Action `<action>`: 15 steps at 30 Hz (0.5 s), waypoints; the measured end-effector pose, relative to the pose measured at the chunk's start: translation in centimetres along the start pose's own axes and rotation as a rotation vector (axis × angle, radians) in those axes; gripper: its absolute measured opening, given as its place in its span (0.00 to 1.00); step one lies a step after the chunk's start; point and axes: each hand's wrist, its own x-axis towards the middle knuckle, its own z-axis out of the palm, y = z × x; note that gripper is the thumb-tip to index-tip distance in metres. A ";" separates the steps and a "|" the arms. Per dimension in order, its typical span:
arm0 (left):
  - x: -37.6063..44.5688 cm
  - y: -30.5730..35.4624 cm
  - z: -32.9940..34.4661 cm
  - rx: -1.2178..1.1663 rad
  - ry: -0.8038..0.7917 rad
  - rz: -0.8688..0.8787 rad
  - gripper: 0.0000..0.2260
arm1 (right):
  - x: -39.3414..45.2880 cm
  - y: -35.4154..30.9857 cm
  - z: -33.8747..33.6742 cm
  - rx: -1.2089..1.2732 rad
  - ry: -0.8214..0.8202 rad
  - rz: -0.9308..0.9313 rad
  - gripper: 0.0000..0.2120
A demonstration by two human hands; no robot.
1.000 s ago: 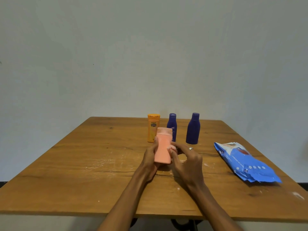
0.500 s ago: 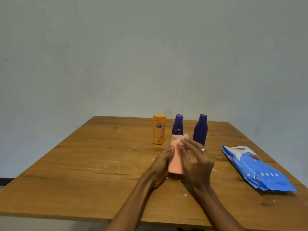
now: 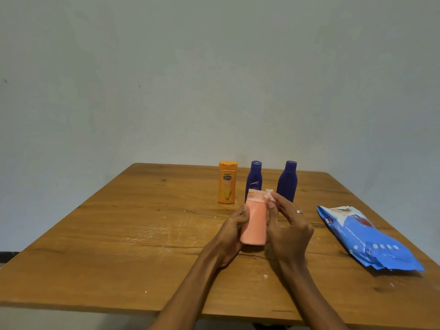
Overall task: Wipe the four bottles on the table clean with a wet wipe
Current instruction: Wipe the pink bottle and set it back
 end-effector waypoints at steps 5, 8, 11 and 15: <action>0.2 -0.3 -0.2 -0.010 0.025 -0.013 0.20 | -0.5 -0.5 0.3 -0.063 -0.044 -0.097 0.18; 0.4 -0.3 -0.4 -0.045 0.037 0.010 0.20 | -0.8 -0.8 0.6 -0.106 -0.123 -0.138 0.20; 0.4 -0.2 -0.3 -0.046 0.050 0.028 0.17 | -0.9 -0.9 0.4 -0.101 -0.146 -0.168 0.20; 0.2 -0.5 -0.5 0.004 0.046 0.069 0.17 | -1.8 -1.5 0.5 -0.107 -0.297 -0.306 0.23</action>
